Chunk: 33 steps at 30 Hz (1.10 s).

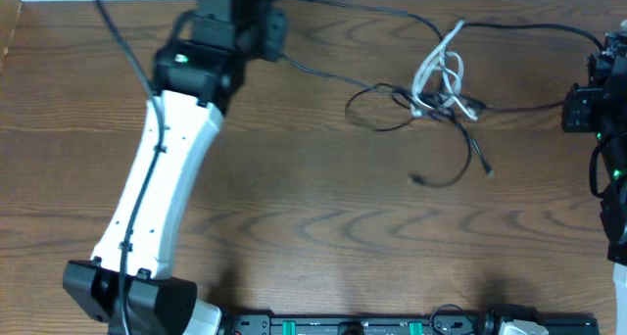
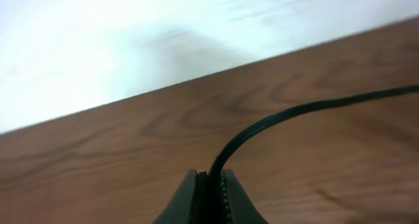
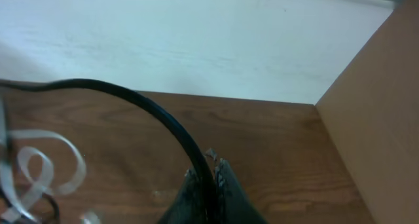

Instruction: Untangle cables

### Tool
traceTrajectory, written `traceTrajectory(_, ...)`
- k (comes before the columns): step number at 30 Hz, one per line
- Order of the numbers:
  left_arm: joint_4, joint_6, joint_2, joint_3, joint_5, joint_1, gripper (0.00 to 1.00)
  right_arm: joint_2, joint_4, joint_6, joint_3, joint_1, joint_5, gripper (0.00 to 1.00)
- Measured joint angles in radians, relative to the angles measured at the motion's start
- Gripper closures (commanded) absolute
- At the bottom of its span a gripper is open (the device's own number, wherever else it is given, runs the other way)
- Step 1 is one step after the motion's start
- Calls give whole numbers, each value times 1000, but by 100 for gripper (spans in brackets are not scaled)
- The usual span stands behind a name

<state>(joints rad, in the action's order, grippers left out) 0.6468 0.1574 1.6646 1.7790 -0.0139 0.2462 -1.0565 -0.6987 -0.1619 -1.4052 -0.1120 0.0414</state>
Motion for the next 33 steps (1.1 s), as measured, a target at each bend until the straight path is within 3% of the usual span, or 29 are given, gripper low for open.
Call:
traceTrajectory(12,2,-16,0,0,-16,-240,93,-16,0,-3,0,-106,20,99)
traceTrajectory(27,5,-86,0,0,29,-368,93,-16,2,5,0,-195,3,99)
traceTrajectory(33,8,-109,0,0,75,-351,93,-23,0,8,0,-196,-76,99)
